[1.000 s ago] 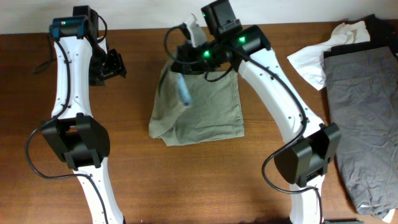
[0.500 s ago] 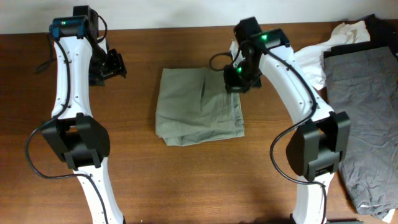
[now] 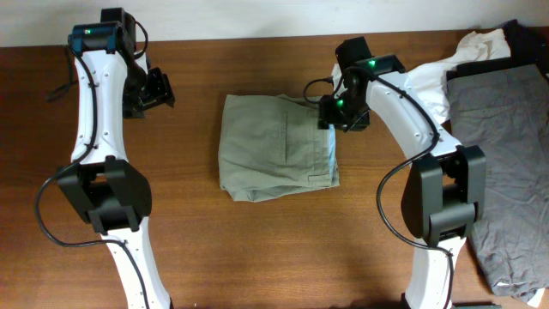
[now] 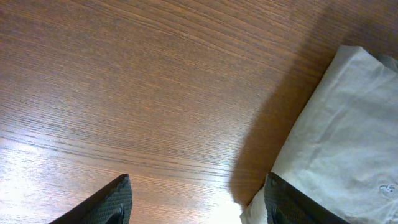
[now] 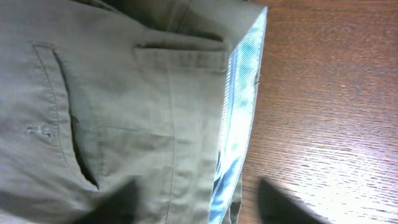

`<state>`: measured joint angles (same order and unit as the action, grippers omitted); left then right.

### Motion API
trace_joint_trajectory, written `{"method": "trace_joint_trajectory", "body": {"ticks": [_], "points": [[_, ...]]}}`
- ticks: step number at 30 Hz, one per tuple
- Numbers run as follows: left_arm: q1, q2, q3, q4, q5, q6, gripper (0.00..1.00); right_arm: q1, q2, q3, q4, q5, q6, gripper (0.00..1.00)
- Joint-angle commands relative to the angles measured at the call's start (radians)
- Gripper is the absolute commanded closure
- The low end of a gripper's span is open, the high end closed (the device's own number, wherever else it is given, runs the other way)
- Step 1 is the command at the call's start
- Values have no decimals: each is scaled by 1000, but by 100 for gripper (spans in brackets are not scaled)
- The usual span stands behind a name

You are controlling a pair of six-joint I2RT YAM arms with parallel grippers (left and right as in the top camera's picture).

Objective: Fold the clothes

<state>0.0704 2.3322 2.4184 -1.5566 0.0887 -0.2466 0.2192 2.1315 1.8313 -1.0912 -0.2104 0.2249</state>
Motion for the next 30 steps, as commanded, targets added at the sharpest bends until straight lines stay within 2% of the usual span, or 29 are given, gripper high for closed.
{"method": "trace_joint_trajectory", "body": {"ticks": [1,2,3,4,5,6,7,8,9,10,14,17,23,25,27,30], "points": [[-2,8,19,-4,-7,16,32,2,1,-4,10,16,4,1],[-2,8,19,-9,-5,16,32,1,0,3,3,16,19,2],[-2,7,19,-10,9,17,32,-3,-3,13,-10,16,19,10],[-3,7,19,-6,72,78,34,-7,-17,34,-34,16,19,19],[-10,7,19,0,211,205,40,-12,-32,48,-45,8,20,33],[-17,7,19,0,316,296,48,-18,-57,63,-51,-7,28,46],[-29,7,19,0,423,390,62,-24,-77,71,-51,-26,31,61],[-53,7,19,5,501,456,71,-31,-107,79,-49,-66,30,91],[-85,10,19,30,503,454,84,-35,-127,79,-57,-131,14,96],[-128,15,19,58,503,449,88,-35,-127,78,-75,-189,-12,96],[-252,66,19,140,491,357,89,-13,-112,-28,-72,-233,-29,96],[-325,163,19,214,381,257,89,5,-111,-176,27,-295,-22,96],[-309,279,19,302,368,257,88,36,-111,-476,336,-318,111,96],[-301,316,19,313,298,257,88,34,-111,-526,367,-268,174,96],[-294,335,19,316,237,257,86,34,-111,-559,375,-236,169,96],[-278,336,19,326,230,257,77,34,-111,-577,373,-169,177,96]]}}
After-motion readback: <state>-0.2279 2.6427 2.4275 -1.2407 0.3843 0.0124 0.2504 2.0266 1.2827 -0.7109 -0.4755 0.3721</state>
